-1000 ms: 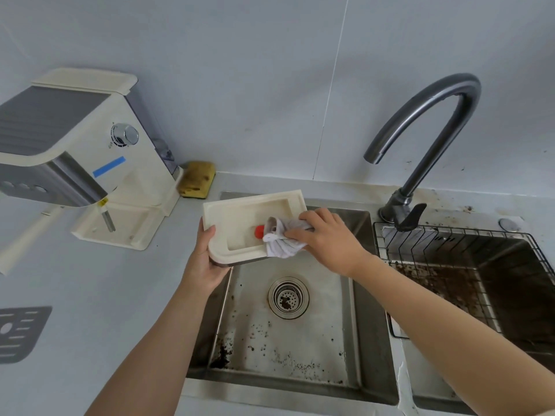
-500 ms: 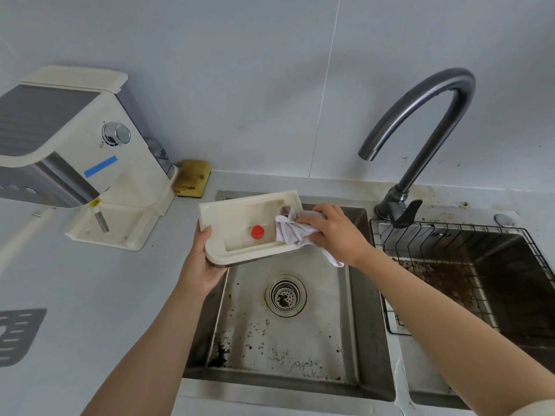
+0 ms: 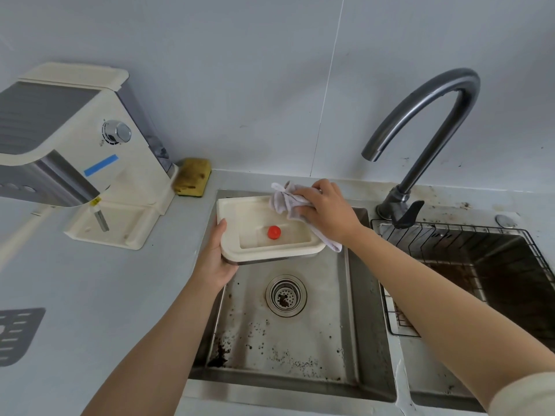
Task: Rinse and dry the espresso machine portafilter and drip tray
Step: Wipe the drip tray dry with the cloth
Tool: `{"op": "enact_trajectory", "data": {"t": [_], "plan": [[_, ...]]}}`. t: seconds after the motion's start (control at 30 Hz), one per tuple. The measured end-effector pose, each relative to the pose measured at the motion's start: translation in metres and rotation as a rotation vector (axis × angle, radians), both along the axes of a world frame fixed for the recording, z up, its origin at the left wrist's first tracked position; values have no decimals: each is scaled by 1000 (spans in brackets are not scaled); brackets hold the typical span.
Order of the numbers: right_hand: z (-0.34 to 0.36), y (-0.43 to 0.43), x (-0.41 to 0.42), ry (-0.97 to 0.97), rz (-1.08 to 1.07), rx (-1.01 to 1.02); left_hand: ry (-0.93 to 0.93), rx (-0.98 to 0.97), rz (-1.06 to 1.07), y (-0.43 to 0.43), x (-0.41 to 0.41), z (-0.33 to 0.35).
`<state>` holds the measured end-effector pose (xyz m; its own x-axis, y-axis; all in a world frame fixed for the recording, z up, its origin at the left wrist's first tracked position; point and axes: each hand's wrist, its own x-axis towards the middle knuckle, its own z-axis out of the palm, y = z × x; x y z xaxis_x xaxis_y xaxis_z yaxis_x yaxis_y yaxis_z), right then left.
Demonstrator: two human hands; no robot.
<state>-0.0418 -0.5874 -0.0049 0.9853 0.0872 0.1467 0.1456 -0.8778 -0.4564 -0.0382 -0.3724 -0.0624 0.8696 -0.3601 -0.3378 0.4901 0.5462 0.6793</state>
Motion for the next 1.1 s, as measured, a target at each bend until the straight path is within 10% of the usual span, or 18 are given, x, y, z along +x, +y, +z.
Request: {"op": "enact_trajectory", "data": {"t": [0.47, 1.1], "plan": [[11, 46, 10, -33, 272, -191, -55, 2, -80, -17, 8, 9], [19, 2, 10, 178, -218, -180, -128, -50, 39, -5, 15, 2]]}}
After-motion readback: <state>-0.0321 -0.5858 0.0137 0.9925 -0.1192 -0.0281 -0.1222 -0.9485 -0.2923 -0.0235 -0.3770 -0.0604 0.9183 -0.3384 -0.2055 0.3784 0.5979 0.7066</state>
